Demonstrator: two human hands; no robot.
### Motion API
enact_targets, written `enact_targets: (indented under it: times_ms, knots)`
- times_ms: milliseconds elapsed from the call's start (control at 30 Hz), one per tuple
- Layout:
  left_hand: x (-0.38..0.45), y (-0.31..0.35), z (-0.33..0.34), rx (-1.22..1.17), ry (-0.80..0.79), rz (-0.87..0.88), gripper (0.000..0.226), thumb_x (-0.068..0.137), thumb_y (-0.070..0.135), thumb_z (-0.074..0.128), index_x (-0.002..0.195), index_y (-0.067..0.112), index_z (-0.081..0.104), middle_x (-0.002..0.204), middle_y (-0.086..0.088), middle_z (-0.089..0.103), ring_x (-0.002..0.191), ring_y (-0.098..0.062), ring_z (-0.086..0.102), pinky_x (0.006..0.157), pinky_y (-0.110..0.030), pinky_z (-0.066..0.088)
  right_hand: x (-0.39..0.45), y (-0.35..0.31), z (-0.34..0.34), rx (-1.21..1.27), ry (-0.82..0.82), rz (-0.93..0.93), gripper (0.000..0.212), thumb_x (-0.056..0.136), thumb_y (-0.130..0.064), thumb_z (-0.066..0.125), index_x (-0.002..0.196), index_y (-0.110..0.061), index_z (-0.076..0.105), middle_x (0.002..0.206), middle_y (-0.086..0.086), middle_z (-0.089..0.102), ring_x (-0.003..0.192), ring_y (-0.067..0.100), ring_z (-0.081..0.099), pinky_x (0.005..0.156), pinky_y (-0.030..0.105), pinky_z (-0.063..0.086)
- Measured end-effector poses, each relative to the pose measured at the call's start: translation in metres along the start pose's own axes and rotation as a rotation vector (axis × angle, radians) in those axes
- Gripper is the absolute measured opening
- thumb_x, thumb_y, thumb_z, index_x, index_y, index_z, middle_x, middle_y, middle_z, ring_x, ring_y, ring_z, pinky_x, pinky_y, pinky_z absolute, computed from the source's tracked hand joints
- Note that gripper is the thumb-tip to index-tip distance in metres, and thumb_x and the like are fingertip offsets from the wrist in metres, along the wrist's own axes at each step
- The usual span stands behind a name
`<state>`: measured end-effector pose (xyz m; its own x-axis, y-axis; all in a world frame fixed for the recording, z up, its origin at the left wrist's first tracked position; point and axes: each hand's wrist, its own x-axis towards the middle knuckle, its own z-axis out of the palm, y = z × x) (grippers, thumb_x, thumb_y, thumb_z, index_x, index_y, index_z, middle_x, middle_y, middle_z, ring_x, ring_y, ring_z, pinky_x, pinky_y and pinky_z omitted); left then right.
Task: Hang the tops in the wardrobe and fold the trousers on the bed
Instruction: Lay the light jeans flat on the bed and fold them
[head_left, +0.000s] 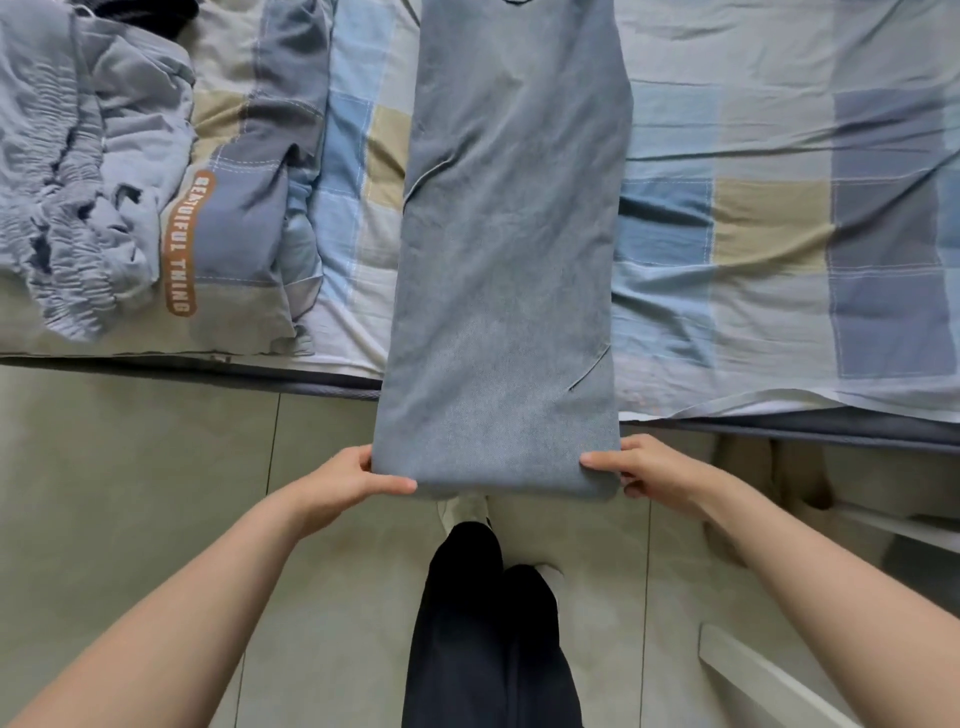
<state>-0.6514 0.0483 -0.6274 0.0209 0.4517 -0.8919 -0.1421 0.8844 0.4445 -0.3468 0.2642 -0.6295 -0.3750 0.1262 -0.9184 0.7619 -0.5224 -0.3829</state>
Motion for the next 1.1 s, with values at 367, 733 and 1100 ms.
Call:
enact_targets:
  times_ms: [367,733,1100]
  knots:
    - [-0.053,-0.056,0.038,-0.092,-0.044,-0.072,0.055,0.062,0.039,0.081,0.110,0.011,0.072,0.111,0.001,0.074,0.105,-0.013,0.068,0.086,-0.022,0.047,-0.041,0.050,0.049,0.064,-0.003,0.063,0.051,0.060,-0.040,0.083,0.107,-0.026,0.070,0.097,-0.011,0.073,0.075,0.005,0.063,0.061,0.022,0.043]
    - [-0.110,-0.091,0.091,-0.244,0.241,-0.122,0.025,0.092,0.031,0.066,0.110,0.014,0.068,0.100,-0.007,0.076,0.087,-0.021,0.074,0.072,-0.031,0.057,-0.107,0.095,0.093,0.190,0.155,0.055,0.025,0.091,-0.020,0.064,0.112,-0.008,0.060,0.100,0.006,0.073,0.083,0.017,0.072,0.066,0.027,0.057]
    - [-0.124,0.066,0.033,-0.254,0.319,-0.055,0.017,0.088,0.010,0.059,0.099,0.015,0.072,0.092,-0.018,0.073,0.071,-0.033,0.072,0.063,-0.031,0.060,-0.132,-0.053,0.036,0.248,0.247,0.052,0.015,0.086,-0.002,0.055,0.095,-0.003,0.066,0.068,0.009,0.057,0.043,0.022,0.061,0.084,0.050,0.056]
